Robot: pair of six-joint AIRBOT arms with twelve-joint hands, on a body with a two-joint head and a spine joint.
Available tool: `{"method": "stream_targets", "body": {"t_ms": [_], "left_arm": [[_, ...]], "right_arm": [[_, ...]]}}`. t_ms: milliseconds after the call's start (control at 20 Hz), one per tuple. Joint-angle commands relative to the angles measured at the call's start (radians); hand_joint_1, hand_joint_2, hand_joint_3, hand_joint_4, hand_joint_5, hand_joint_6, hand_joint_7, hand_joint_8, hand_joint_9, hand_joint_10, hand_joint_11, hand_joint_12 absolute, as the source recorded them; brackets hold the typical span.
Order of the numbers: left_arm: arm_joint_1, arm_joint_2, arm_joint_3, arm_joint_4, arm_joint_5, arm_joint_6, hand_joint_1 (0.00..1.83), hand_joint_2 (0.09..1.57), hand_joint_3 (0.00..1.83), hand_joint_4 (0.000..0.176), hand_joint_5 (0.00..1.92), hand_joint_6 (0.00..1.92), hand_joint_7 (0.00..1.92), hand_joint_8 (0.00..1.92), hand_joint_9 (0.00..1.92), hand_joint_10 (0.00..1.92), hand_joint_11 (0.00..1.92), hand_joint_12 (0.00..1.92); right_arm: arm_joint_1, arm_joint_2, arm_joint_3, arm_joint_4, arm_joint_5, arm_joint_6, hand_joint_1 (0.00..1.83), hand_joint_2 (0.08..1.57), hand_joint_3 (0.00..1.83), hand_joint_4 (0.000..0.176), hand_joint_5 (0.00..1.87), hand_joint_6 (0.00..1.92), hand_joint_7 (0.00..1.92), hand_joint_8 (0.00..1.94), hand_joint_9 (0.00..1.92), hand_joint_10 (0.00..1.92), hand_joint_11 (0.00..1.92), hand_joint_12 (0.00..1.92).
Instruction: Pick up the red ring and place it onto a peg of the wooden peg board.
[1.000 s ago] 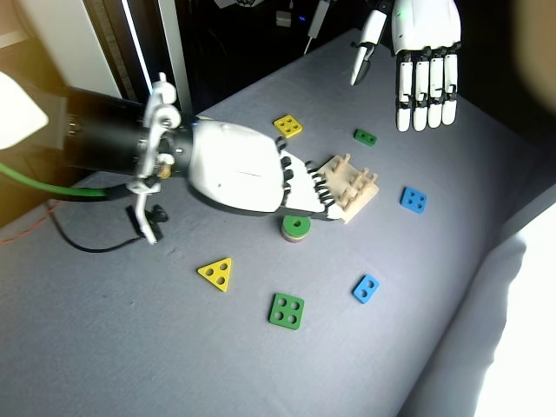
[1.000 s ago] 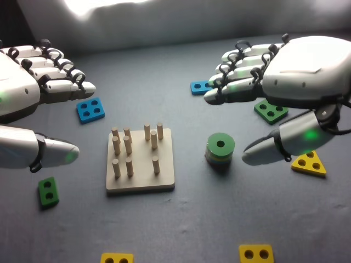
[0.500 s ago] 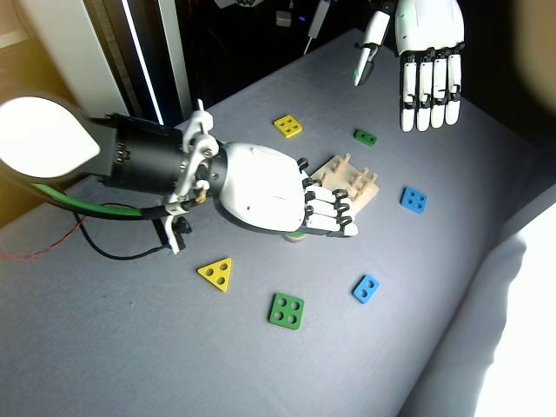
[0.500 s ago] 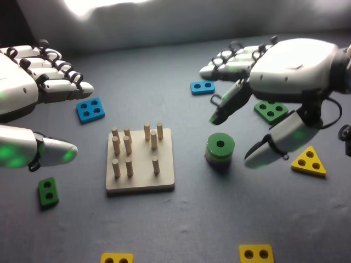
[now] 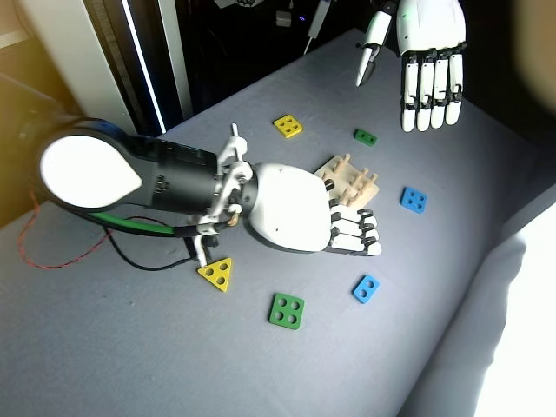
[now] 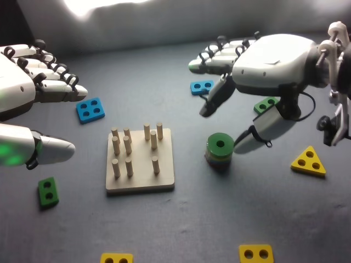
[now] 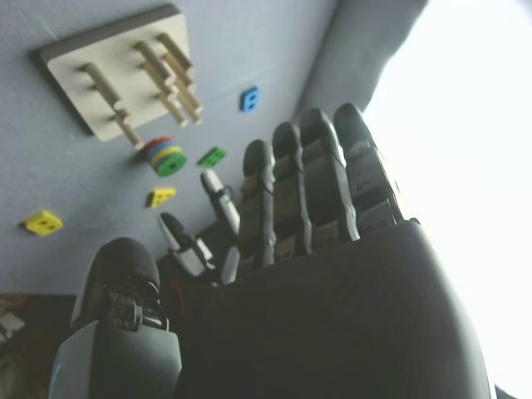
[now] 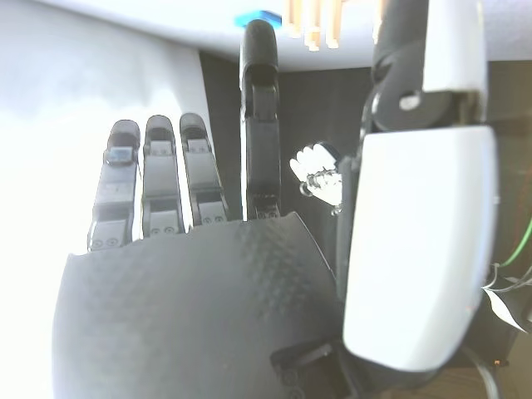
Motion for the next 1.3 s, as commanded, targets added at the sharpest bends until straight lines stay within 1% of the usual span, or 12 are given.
{"method": "stream_targets", "body": {"t_ms": [0, 50, 150, 200, 250, 450, 550, 600, 700, 750, 1000, 1250], "left_arm": [[-0.010, 0.016, 0.003, -0.010, -0.085, 0.003, 0.01, 1.26, 0.00, 0.000, 0.28, 0.00, 0.28, 0.00, 0.24, 0.01, 0.00, 0.40], [-0.010, 0.016, 0.001, -0.013, -0.085, 0.003, 0.05, 1.25, 0.00, 0.000, 0.31, 0.01, 0.32, 0.01, 0.28, 0.01, 0.00, 0.48], [-0.008, 0.016, 0.001, -0.019, -0.085, 0.003, 0.05, 1.25, 0.00, 0.000, 0.28, 0.00, 0.30, 0.00, 0.25, 0.00, 0.00, 0.40], [-0.010, 0.016, 0.001, -0.019, -0.085, 0.003, 0.06, 1.25, 0.00, 0.000, 0.31, 0.01, 0.30, 0.00, 0.25, 0.00, 0.00, 0.41], [-0.012, 0.016, 0.002, -0.019, -0.086, 0.003, 0.05, 1.25, 0.00, 0.000, 0.31, 0.01, 0.29, 0.00, 0.23, 0.00, 0.00, 0.39], [-0.015, 0.016, -0.001, -0.015, -0.086, 0.003, 0.05, 1.25, 0.00, 0.000, 0.32, 0.00, 0.29, 0.00, 0.22, 0.00, 0.00, 0.39], [-0.015, 0.015, 0.001, -0.013, -0.085, 0.003, 0.06, 1.25, 0.00, 0.000, 0.33, 0.01, 0.30, 0.00, 0.22, 0.00, 0.00, 0.38], [-0.015, 0.015, 0.002, -0.012, -0.085, 0.003, 0.05, 1.25, 0.00, 0.000, 0.36, 0.01, 0.32, 0.01, 0.23, 0.00, 0.00, 0.42], [-0.015, 0.015, 0.003, -0.012, -0.085, 0.003, 0.06, 1.25, 0.00, 0.000, 0.34, 0.00, 0.31, 0.00, 0.23, 0.00, 0.00, 0.43], [-0.015, 0.015, 0.003, -0.012, -0.085, 0.003, 0.04, 1.26, 0.00, 0.000, 0.33, 0.00, 0.30, 0.00, 0.22, 0.00, 0.00, 0.40], [-0.015, 0.015, 0.004, -0.012, -0.085, 0.003, 0.00, 1.26, 0.00, 0.000, 0.31, 0.00, 0.28, 0.00, 0.20, 0.00, 0.00, 0.35], [-0.015, 0.015, 0.004, -0.012, -0.085, 0.003, 0.00, 1.27, 0.00, 0.000, 0.30, 0.00, 0.27, 0.00, 0.19, 0.00, 0.00, 0.34]], "right_arm": [[-0.001, 0.005, 0.013, 0.034, 0.082, -0.017, 0.82, 0.84, 0.01, 0.166, 0.70, 0.00, 0.00, 0.00, 0.00, 0.00, 0.00, 0.00], [-0.007, -0.006, 0.028, 0.047, 0.088, -0.017, 0.83, 0.84, 0.01, 0.162, 0.71, 0.00, 0.01, 0.00, 0.00, 0.00, 0.00, 0.00], [-0.016, -0.027, 0.045, 0.057, 0.096, -0.023, 0.85, 0.82, 0.00, 0.168, 0.73, 0.01, 0.02, 0.00, 0.00, 0.00, 0.00, 0.00], [-0.022, -0.034, 0.047, 0.082, 0.103, -0.061, 0.89, 0.82, 0.00, 0.153, 0.73, 0.01, 0.02, 0.00, 0.00, 0.00, 0.00, 0.00], [-0.029, -0.040, 0.049, 0.104, 0.109, -0.096, 0.86, 0.83, 0.00, 0.159, 0.72, 0.00, 0.01, 0.00, 0.00, 0.00, 0.00, 0.00], [-0.053, -0.073, 0.075, 0.130, 0.116, -0.120, 0.85, 0.83, 0.00, 0.146, 0.70, 0.01, 0.05, 0.01, 0.00, 0.00, 0.00, 0.00], [-0.058, -0.075, 0.075, 0.136, 0.128, -0.123, 0.82, 0.84, 0.01, 0.156, 0.67, 0.00, 0.03, 0.00, 0.00, 0.00, 0.00, 0.00], [-0.059, -0.075, 0.075, 0.146, 0.136, -0.123, 0.86, 0.84, 0.00, 0.144, 0.69, 0.01, 0.06, 0.01, 0.00, 0.00, 0.00, 0.00], [-0.059, -0.075, 0.075, 0.165, 0.150, -0.123, 0.86, 0.83, 0.00, 0.148, 0.69, 0.01, 0.07, 0.01, 0.00, 0.00, 0.00, 0.00], [-0.061, -0.075, 0.075, 0.165, 0.153, -0.123, 0.87, 0.84, 0.00, 0.135, 0.70, 0.01, 0.07, 0.01, 0.00, 0.00, 0.00, 0.00], [-0.089, -0.083, 0.075, 0.165, 0.156, -0.130, 0.82, 0.85, 0.01, 0.155, 0.68, 0.00, 0.01, 0.00, 0.00, 0.00, 0.00, 0.00], [-0.108, -0.089, 0.075, 0.165, 0.156, -0.138, 0.84, 0.85, 0.00, 0.163, 0.69, 0.00, 0.02, 0.01, 0.00, 0.00, 0.00, 0.00]]}}
